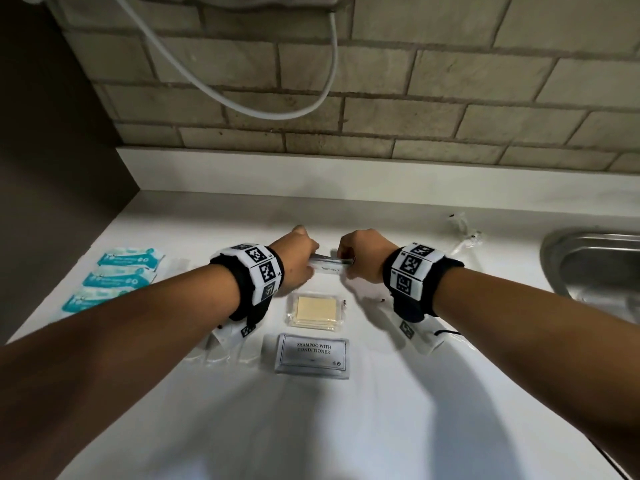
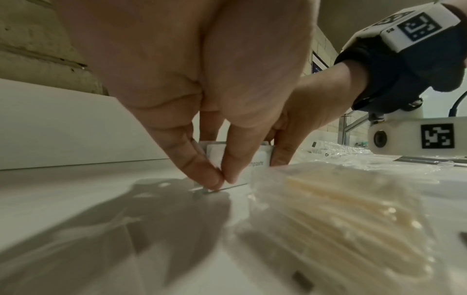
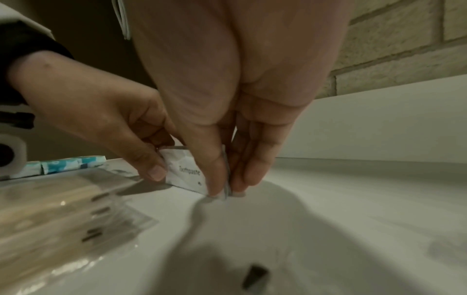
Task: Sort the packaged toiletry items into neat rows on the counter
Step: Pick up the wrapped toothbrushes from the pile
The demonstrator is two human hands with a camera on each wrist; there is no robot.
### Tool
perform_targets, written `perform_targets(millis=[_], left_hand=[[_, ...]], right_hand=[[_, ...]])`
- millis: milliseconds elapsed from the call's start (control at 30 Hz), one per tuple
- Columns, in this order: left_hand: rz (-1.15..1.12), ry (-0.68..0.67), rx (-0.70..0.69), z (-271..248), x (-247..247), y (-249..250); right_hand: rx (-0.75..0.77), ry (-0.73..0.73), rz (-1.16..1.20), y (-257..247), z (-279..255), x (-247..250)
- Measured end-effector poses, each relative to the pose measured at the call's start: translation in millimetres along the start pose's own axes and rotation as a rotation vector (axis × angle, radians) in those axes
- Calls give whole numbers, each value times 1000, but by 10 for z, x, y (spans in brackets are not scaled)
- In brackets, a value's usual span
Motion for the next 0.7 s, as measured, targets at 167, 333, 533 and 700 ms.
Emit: perform_targets(millis=[167, 333, 533, 700], left_hand=[[-9, -17, 1, -3, 29, 39], [-50, -29, 12, 9, 22, -18], [-127, -32, -38, -21, 127, -26], [-335, -58, -22, -46, 198, -104]], right_hand=[[-17, -10, -16, -10, 29, 21], [-22, -18, 0, -5, 42, 15], [-41, -52, 118, 56, 44, 74], [-26, -110, 210, 75, 6, 116]])
Point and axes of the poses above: each hand's wrist, its own z-axis towards the middle knuckle, its own x-axis out of the back of the hand, y = z × x, the point moved 1 cm from there along z, towards the middle knuckle, and after that the axes turned 8 degrees about -y, right-handed, at the moved point
